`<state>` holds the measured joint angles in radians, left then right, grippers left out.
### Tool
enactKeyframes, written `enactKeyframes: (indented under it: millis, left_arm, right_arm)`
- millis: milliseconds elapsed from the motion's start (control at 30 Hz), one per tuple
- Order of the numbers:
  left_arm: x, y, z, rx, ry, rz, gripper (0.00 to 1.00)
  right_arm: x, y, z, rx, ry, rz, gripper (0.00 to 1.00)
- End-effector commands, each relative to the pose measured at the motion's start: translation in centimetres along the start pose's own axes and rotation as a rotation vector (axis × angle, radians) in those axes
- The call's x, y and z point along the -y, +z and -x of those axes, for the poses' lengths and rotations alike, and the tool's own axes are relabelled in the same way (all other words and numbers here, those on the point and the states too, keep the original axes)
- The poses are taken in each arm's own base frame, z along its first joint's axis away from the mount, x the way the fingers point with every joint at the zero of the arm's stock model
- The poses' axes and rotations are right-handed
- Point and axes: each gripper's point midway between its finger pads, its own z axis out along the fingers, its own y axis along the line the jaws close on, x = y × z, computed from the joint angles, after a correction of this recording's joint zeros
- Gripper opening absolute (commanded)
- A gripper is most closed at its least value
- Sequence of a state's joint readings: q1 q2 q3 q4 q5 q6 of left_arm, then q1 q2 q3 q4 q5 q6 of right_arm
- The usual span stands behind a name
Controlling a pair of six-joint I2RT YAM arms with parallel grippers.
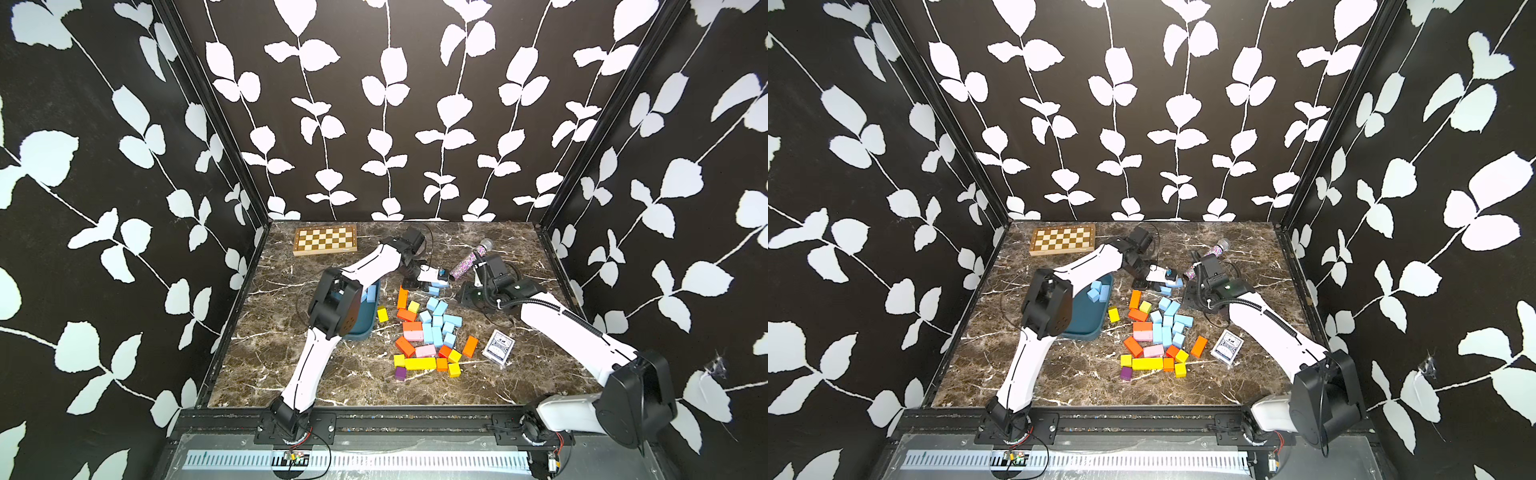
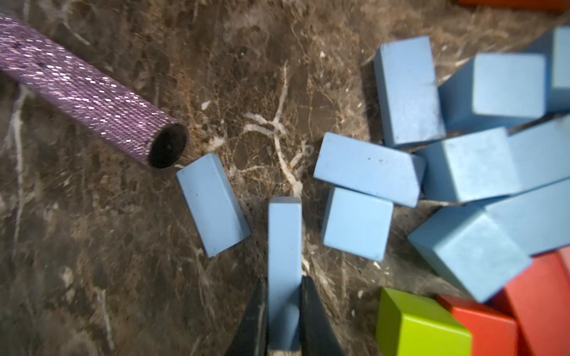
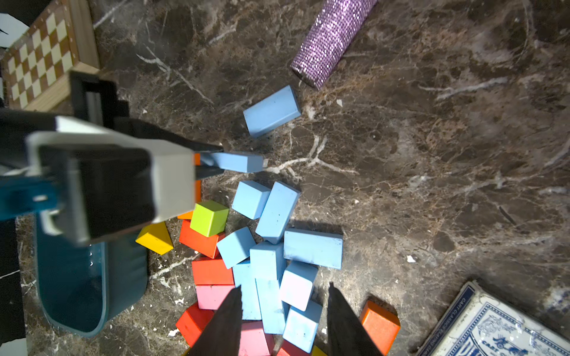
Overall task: Pick out the blue building blocks
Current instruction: Pick up the building block from the center of the board, then place the building block in the storage box.
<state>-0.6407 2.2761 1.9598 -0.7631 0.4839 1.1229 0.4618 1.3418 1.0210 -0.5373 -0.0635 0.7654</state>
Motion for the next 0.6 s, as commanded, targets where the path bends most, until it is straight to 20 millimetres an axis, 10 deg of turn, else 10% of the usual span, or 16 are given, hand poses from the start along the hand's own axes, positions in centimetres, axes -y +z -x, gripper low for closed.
enactKeyframes:
  millis: [0,567]
  left_arm:
    - [-0.8,-6.6,2.7,0.108,-0.160,0.095,0.02]
    - [4.6,-19.7,-8.2,0.283,-1.160,0.287,0.02]
  right_arm:
    - [-1.0,-0.7,1.5,0.062,0.034,0.039,0.44]
    - [-9.9,3.2,2.2,0.038,-0.037,0.206,0.43]
